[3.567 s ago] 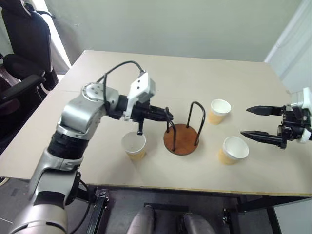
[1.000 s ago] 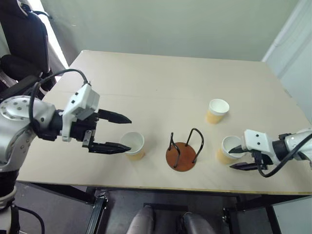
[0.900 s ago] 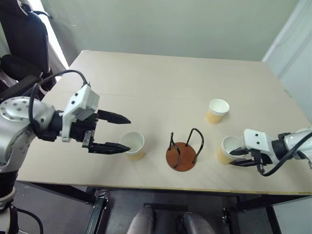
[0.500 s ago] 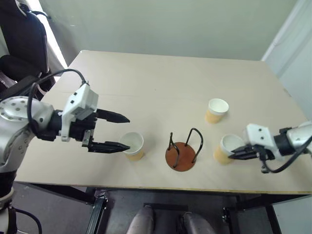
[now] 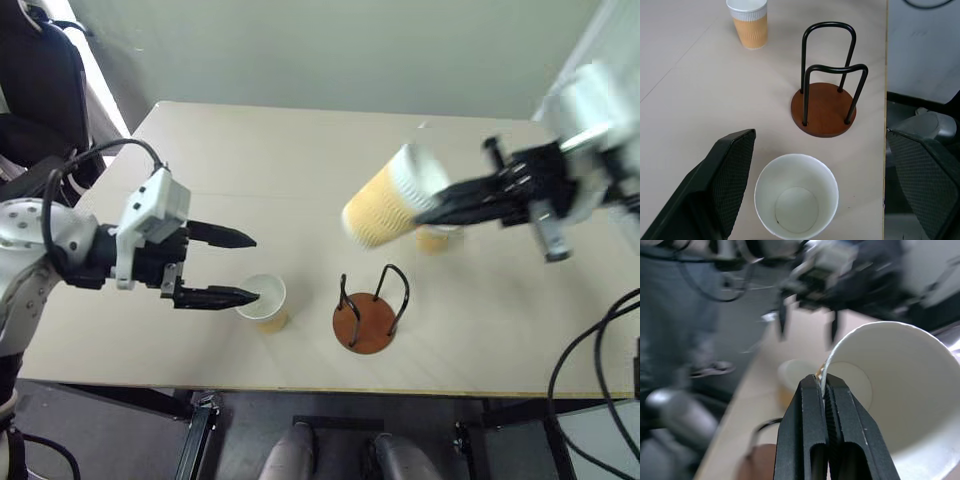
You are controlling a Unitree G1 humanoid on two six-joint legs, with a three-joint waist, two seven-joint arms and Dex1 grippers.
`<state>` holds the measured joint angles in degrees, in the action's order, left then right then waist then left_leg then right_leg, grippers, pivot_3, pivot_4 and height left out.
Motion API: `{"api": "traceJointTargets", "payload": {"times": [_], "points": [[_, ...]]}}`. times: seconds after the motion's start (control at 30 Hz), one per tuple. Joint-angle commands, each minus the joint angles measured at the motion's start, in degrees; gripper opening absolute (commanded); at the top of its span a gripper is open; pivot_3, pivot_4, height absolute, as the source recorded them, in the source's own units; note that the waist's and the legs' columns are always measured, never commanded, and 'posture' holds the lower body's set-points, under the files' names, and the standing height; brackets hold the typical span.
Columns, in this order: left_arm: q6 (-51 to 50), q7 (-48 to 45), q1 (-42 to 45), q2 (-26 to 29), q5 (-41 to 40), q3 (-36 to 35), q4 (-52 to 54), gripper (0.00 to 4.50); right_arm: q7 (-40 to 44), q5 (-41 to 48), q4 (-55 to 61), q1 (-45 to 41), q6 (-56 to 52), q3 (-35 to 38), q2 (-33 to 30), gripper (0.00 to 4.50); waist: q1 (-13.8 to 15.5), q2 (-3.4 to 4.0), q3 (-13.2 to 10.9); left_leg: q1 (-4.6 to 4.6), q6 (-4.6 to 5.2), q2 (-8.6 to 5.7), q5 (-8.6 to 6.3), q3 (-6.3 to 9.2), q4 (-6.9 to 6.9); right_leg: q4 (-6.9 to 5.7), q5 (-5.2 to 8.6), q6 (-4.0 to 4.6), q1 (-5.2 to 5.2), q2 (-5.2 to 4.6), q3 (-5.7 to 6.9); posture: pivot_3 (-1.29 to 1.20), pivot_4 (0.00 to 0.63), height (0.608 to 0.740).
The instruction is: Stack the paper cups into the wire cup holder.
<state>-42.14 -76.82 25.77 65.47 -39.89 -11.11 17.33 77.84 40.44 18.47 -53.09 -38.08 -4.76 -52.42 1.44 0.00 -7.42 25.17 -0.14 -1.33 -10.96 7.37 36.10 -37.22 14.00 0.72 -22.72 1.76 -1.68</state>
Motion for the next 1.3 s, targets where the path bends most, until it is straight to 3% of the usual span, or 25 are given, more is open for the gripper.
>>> {"api": "traceJointTargets", "payload": {"times": [0.03,0.83,0.93,1.17,1.3], "points": [[-0.1,0.7,-1.2,1.0,-0.9,-2.2,2.1,4.5,1.3,-4.8,1.9,2.0,3.1,-2.3,-1.5,0.02,0.1,-0.01,0.0,0.0,-0.02,0.0,0.01,0.0,0.02,0.01,0.0,0.0,0.02,0.0,0.0,0.0,0.15,0.74],[-0.6,3.1,-4.4,2.5,-2.6,-4.2,4.7,4.5,4.1,-15.6,3.9,6.9,8.0,-9.0,-0.9,0.02,-0.1,-0.02,0.0,-0.21,-0.01,0.03,0.04,-0.01,0.03,-0.69,0.0,0.42,-0.17,0.0,0.0,0.0,0.15,0.74],[-0.6,3.4,-4.4,2.7,-2.8,-4.2,4.8,4.5,4.3,-16.5,3.8,7.0,8.1,-9.4,-1.1,0.53,-0.1,-0.02,0.0,-0.2,-0.02,0.03,0.05,-0.01,0.02,-0.69,0.0,0.41,-0.18,0.0,0.0,0.0,0.15,0.74],[-0.6,3.7,-4.2,3.1,-3.1,-4.0,4.7,4.5,3.7,-16.0,0.7,3.7,7.6,-6.9,-0.2,2.96,-0.1,-0.02,0.0,-0.21,-0.04,0.03,0.07,-0.01,0.02,-0.7,0.0,0.42,-0.18,0.01,0.0,0.0,0.15,0.74],[-0.7,4.0,-4.4,3.4,-3.2,-4.2,4.7,4.5,-0.6,-22.1,-14.9,-2.4,11.8,-4.7,-0.9,4.34,-0.1,-0.02,0.0,-0.2,-0.05,0.03,0.07,-0.01,0.02,-0.71,0.0,0.42,-0.2,0.0,-0.01,0.0,0.15,0.74]]}}
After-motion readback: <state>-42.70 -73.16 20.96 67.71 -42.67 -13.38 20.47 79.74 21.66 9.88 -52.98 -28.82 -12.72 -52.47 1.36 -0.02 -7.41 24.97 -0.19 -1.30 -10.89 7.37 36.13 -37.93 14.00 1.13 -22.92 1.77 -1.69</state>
